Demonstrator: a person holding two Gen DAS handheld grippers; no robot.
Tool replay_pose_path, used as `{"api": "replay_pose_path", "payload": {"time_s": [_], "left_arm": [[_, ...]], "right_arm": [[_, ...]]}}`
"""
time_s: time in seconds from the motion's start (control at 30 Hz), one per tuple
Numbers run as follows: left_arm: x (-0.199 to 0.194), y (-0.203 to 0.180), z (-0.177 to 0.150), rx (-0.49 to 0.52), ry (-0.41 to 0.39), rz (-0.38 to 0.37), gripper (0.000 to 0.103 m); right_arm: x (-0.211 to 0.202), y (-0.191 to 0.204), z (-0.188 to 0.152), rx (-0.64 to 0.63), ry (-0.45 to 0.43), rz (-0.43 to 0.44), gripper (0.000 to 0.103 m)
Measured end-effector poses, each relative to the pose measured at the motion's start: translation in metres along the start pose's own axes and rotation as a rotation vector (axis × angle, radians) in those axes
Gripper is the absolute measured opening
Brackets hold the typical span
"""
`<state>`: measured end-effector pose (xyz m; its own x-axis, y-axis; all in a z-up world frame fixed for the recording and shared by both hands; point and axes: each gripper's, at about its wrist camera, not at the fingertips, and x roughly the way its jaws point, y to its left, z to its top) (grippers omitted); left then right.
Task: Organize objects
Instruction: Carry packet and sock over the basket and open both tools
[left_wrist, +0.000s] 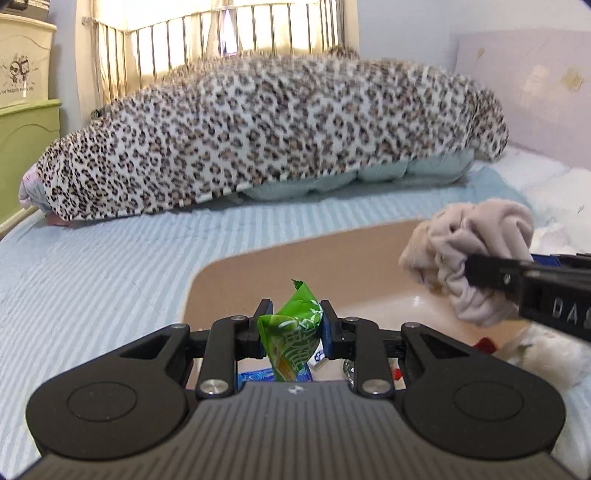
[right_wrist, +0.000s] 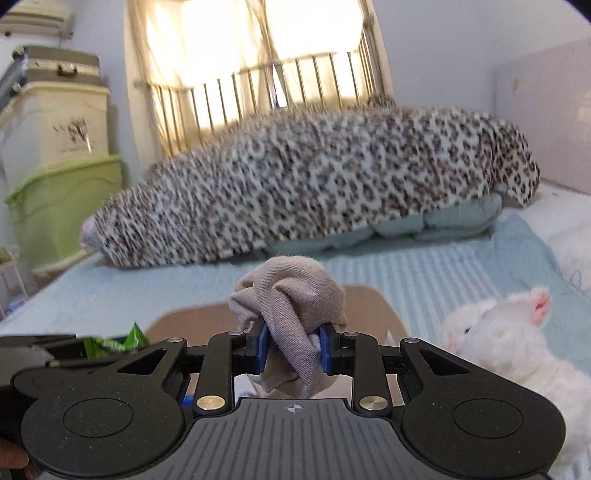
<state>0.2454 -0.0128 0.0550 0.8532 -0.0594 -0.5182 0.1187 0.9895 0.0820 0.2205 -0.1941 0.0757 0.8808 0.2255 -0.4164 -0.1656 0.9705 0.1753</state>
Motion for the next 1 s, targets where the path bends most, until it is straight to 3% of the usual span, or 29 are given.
{"api": "replay_pose_path", "payload": {"time_s": [0.27,0.4,0.43,0.5,0.57,0.77,0.93,1.0], "left_arm": [[0.041,-0.002,-0.012,-0.022,0.143,0.032,0.029],[0.036,0.000,-0.017,-0.020,0.159,0.025,0.035],[0.033,0.000,-0.018,-0.017,0.154,0.028,0.039],[0.025,0.001,-0.017,-0.019,0.144,0.050,0.071],[0.013,0.001,-0.017,-0.025,0.120,0.064,0.079],[-0.018,0.000,-0.023,-0.017,0.098,0.085,0.090],[-0.042,0.000,-0.029,-0.029,0.068,0.094,0.091],[-0.050,0.000,-0.030,-0.039,0.075,0.086,0.095]], "right_arm": [[0.037,-0.006,-0.021,0.006,0.128,-0.061,0.026],[0.043,-0.006,-0.025,-0.010,0.159,-0.076,0.031],[0.041,-0.006,-0.025,-0.017,0.161,-0.075,0.042],[0.028,-0.003,-0.021,-0.045,0.124,-0.073,0.048],[0.015,-0.001,-0.017,-0.052,0.095,-0.071,0.067],[-0.013,-0.003,-0.015,-0.100,0.067,-0.059,0.098],[-0.034,-0.015,-0.022,-0.113,0.071,-0.034,0.103],[-0.039,-0.027,-0.028,-0.093,0.091,-0.036,0.103]]}}
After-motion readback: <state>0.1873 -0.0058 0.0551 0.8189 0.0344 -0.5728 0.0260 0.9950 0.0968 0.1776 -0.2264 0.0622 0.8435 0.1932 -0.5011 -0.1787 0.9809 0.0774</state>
